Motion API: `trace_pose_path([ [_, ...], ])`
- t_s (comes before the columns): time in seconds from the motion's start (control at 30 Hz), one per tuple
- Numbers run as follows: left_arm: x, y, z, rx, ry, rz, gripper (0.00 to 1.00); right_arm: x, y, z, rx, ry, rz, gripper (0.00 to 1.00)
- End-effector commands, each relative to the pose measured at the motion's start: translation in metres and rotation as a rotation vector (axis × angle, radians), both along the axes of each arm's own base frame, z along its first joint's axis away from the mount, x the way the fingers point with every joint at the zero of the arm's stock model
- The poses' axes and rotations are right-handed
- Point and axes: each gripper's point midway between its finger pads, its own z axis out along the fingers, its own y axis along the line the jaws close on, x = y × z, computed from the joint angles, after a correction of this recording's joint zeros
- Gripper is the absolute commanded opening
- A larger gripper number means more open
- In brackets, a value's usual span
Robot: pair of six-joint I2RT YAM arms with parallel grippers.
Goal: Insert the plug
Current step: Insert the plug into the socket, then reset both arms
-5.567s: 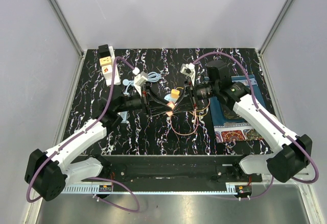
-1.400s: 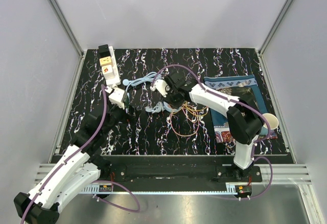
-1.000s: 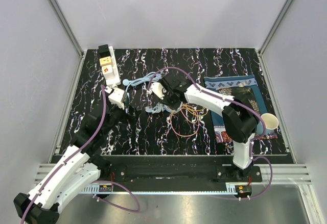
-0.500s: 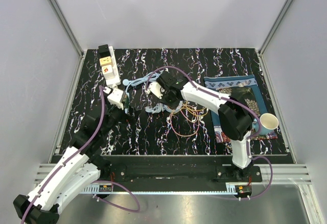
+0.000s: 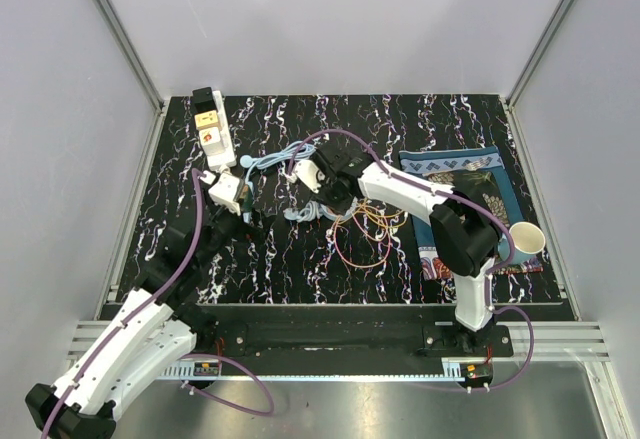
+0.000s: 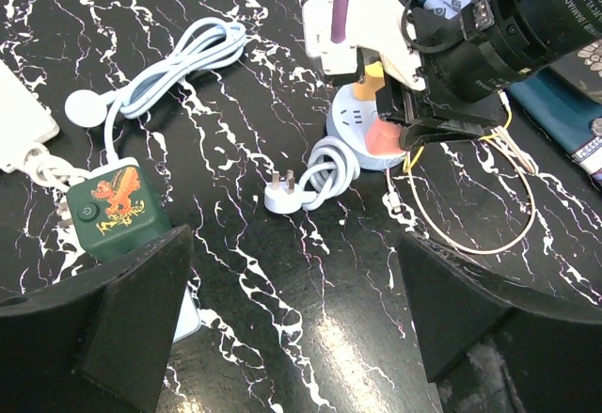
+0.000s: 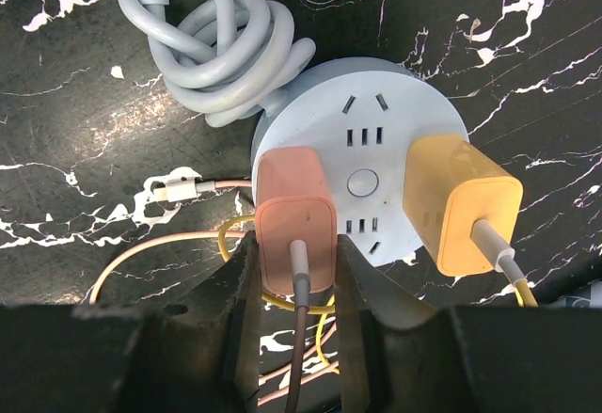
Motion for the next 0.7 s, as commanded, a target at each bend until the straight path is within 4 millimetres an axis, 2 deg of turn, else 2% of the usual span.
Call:
trace_pose_path([
  [0.0,0.004,0.003,0.015,-0.026,-0.059,0.024,0.93,-0.042,-0.021,-0.050,-0.093,0.225,-0.036,0.13],
  [0.07,0.004,0.004,0.019,-0.033,-0.066,0.027,0.93,-0.035,-0.010,-0.029,-0.042,0.199,-0.048,0.34],
  [0.1,0.003,0.003,0.020,-0.038,-0.068,0.026,0.93,-0.023,0.003,-0.005,0.015,0.150,-0.052,0.52],
  [0.17,0.003,0.003,0.028,-0.054,-0.073,0.030,0.94,-0.007,0.018,0.027,0.089,0.091,-0.077,0.66],
  [0.2,0.002,0.003,0.032,-0.069,-0.075,0.031,0.94,-0.002,0.024,0.044,0.130,0.067,-0.096,0.79],
  [0.23,0.004,0.007,0.034,-0.069,-0.074,0.058,0.95,0.003,0.029,0.056,0.157,0.044,-0.108,0.83],
  [0.27,0.004,0.008,0.039,-0.077,-0.080,0.065,0.95,0.012,0.037,0.077,0.203,0.008,-0.117,0.86],
  [0.33,0.005,0.012,0.043,-0.085,-0.072,0.098,0.97,0.021,0.042,0.101,0.254,-0.033,-0.163,0.93],
  [0.37,0.006,0.015,0.051,-0.093,-0.080,0.115,0.98,0.030,0.046,0.120,0.292,-0.070,-0.188,0.94],
  [0.4,0.006,0.017,0.053,-0.097,-0.073,0.132,0.99,0.034,0.045,0.130,0.320,-0.081,-0.241,0.95],
  [0.47,0.008,0.028,0.054,-0.087,-0.055,0.196,0.99,0.051,0.035,0.152,0.348,-0.146,-0.339,0.99],
  [0.5,0.009,0.031,0.063,-0.097,-0.059,0.217,0.99,0.056,0.028,0.165,0.389,-0.159,-0.419,1.00],
  [0.57,0.009,0.044,0.066,-0.086,-0.048,0.289,0.99,0.071,0.005,0.180,0.433,-0.191,-0.539,1.00],
  [0.6,0.008,0.048,0.076,-0.101,-0.060,0.312,0.99,0.070,-0.005,0.199,0.502,-0.195,-0.616,1.00],
  [0.63,0.008,0.059,0.076,-0.085,-0.053,0.366,0.99,0.072,-0.015,0.205,0.533,-0.197,-0.663,1.00],
  [0.67,0.006,0.063,0.079,-0.087,-0.059,0.386,0.99,0.081,-0.039,0.202,0.550,-0.201,-0.741,1.00],
])
